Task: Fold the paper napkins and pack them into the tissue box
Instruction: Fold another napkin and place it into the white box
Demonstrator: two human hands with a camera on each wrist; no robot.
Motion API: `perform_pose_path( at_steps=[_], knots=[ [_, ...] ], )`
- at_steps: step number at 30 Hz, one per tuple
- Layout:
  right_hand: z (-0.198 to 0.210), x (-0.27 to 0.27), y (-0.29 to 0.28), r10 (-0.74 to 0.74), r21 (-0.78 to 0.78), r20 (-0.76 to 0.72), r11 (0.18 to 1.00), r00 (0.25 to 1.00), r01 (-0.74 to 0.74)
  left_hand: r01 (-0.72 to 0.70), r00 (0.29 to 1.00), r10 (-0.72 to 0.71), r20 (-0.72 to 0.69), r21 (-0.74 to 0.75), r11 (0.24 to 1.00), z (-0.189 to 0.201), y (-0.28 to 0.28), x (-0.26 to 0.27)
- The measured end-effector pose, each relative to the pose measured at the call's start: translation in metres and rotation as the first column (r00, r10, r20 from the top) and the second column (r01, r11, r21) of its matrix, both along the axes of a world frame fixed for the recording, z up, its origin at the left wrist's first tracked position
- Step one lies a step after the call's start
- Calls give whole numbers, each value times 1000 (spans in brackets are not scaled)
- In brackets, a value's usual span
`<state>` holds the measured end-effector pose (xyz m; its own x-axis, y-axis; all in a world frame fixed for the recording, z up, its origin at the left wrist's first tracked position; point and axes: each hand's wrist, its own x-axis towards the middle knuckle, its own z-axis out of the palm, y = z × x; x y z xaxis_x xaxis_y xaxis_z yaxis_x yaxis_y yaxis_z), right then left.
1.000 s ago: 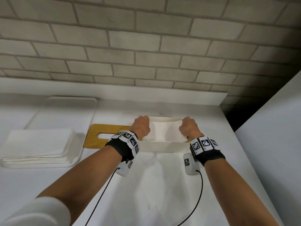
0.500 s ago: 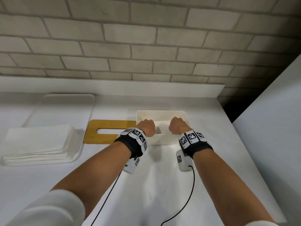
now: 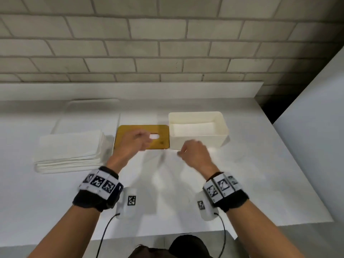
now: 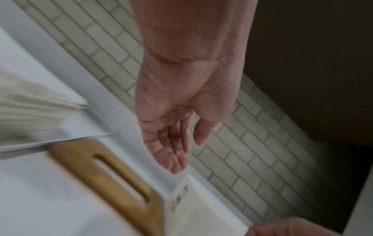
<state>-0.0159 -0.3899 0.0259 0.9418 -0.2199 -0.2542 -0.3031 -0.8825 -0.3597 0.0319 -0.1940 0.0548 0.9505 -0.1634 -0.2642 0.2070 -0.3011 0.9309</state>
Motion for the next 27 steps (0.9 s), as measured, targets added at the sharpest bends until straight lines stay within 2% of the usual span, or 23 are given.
perform_pose_path(
  at_steps=[2, 4, 8, 10, 17, 19, 20, 21, 22, 23, 24, 26, 27],
  knots=[
    [-22, -18, 31, 53, -12, -179, 998, 982, -56, 8, 997, -4, -79, 41, 999, -23, 21, -16],
    [-42, -30, 52, 36, -22, -251, 999, 967, -43, -29, 983, 33, -180, 21, 999, -46, 38, -25],
    [-63, -39, 74, -62, -108, -154, 993, 986, 46, -248, 925, 216, -314, -66, 966, -77, 68, -32],
    [-67, -40, 78, -90, -148, -127, 986, 988, 71, -293, 908, 248, -339, -87, 952, -85, 79, -35],
    [-63, -36, 98, -168, -100, -162, 983, 972, 153, -270, 917, 226, -330, -96, 958, -87, 94, -51],
    [-60, -37, 103, -189, -22, -146, 982, 971, 188, -267, 925, 226, -306, -100, 958, -85, 95, -53],
    [-58, -36, 103, -211, 70, -140, 973, 967, 222, -270, 928, 226, -295, -115, 956, -84, 95, -54],
    [-55, -37, 104, -241, 197, -128, 945, 962, 263, -272, 931, 225, -287, -133, 953, -82, 94, -54],
    [-52, -37, 104, -279, 360, -109, 884, 954, 299, -272, 932, 221, -286, -153, 950, -81, 93, -55],
    [-48, -38, 106, -325, 544, -95, 775, 941, 322, -268, 932, 210, -296, -174, 947, -81, 91, -55],
    [-44, -40, 110, -362, 707, -104, 628, 926, 325, -257, 928, 182, -325, -207, 944, -80, 89, -56],
    [-37, -43, 116, -351, 885, -164, 360, 922, 294, -185, 905, 22, -425, -345, 920, -79, 84, -57],
    [-36, -45, 119, -308, 917, -187, 286, 933, 278, -143, 884, -82, -460, -434, 890, -78, 81, -58]
  ],
)
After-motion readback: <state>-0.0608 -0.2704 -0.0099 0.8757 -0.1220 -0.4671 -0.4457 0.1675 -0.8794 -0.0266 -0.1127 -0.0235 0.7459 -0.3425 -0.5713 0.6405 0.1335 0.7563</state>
